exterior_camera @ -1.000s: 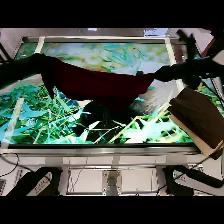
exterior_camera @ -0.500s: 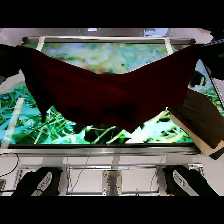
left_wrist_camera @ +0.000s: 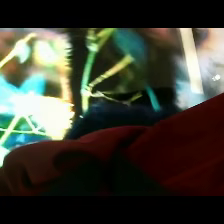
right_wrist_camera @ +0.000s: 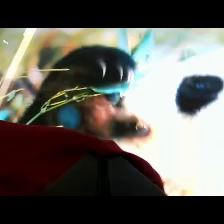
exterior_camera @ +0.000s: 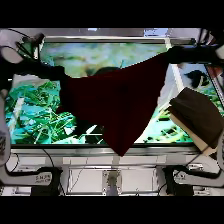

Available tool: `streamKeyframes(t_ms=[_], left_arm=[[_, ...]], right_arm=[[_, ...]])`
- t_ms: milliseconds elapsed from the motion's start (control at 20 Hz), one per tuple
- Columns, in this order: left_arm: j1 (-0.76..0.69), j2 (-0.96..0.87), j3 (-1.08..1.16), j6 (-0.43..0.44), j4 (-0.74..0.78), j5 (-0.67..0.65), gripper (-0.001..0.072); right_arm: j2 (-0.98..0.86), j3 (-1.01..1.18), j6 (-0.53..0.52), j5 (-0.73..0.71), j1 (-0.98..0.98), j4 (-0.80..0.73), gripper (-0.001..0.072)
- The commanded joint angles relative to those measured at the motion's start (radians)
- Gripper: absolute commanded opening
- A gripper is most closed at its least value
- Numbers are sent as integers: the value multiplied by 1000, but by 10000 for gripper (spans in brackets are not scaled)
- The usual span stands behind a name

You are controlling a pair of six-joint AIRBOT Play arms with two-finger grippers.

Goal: Fold the shirts.

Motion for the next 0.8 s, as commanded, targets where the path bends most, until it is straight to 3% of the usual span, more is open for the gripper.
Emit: streamKeyframes(t_ms=[0,50,100,200,300,550,750], left_arm=[[-5,-211,5,-74,-125,260,611],[-5,-218,5,-74,-184,348,710],[-3,-214,14,-73,-224,422,710],[13,-207,88,-69,-235,454,710],[55,-188,188,-51,-223,400,709],[228,-54,349,-32,61,5,700],[303,83,349,-40,278,-132,700]], right_arm=[[-249,-14,108,-198,17,75,97],[-290,-14,108,-244,19,119,288],[-314,-14,107,-285,20,153,417],[-314,-14,107,-336,12,155,417],[-285,-14,98,-307,-17,148,416],[-138,-14,97,47,-174,-65,405],[26,-60,95,263,-284,-224,406]])
